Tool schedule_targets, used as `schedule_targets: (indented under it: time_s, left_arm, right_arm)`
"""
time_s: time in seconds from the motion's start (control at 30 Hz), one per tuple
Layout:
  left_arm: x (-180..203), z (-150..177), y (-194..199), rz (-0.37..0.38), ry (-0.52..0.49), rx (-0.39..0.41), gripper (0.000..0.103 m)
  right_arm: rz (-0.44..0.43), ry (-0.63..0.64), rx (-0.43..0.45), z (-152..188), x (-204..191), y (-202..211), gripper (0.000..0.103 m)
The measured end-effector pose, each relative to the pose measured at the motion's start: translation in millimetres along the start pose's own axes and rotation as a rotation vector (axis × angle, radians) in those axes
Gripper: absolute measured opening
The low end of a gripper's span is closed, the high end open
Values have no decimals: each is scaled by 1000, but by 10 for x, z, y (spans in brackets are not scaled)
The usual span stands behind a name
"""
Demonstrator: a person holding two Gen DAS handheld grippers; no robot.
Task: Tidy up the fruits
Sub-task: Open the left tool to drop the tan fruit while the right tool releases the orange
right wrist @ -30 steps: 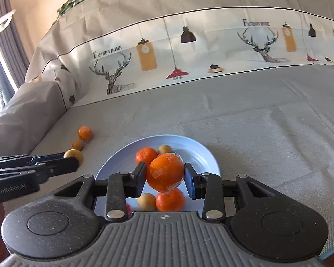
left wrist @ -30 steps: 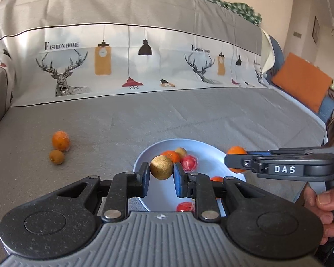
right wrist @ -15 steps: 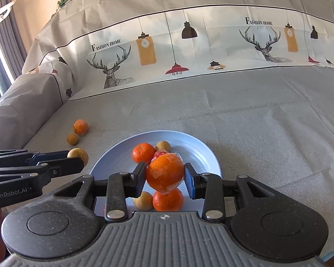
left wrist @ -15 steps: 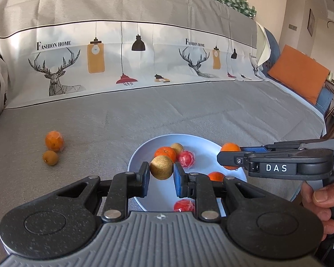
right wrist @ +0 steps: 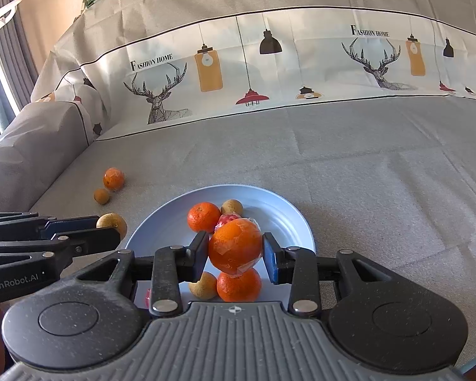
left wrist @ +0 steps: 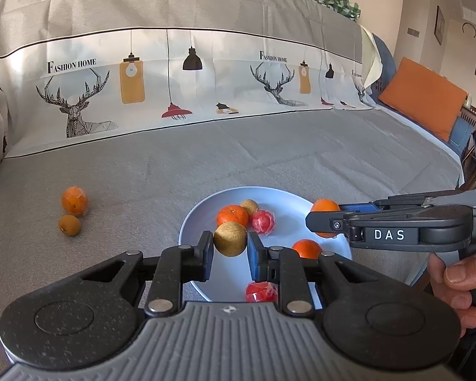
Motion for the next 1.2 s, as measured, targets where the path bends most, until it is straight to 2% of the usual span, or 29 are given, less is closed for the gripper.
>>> schedule_targets:
  time_s: [0.33,0.57,0.8,1.0,1.2]
  left_arm:
    - [-21,-1,-9,8,8,1,27]
    - [-29,5,-22,5,4,-4,28]
    - [-48,0,-22,0,12,-2,28]
    - [-167,-22,-37,-36,59,-1,28]
    - [-451,-64,-89,-135,151,-5,28]
  right_arm:
    - [3,-2,-9,18,14,-13,39]
    - [10,-13,-14,18,20,-20,47]
    - [7,-12,-13,13,7,-15,48]
    - [3,-18,-9,3,-7,-18,48]
    - [-19,-27,-14,-2,-38,-36,48]
Point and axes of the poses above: each gripper's, at about its wrist camera, not at the fingertips, and y roughly against the way its jaws point, x to its right, z to its underside, the point moved 3 cm from there along -y, roughly the way its jaws point, and after that the axes turned 14 degrees about x, right-handed, at the moved point
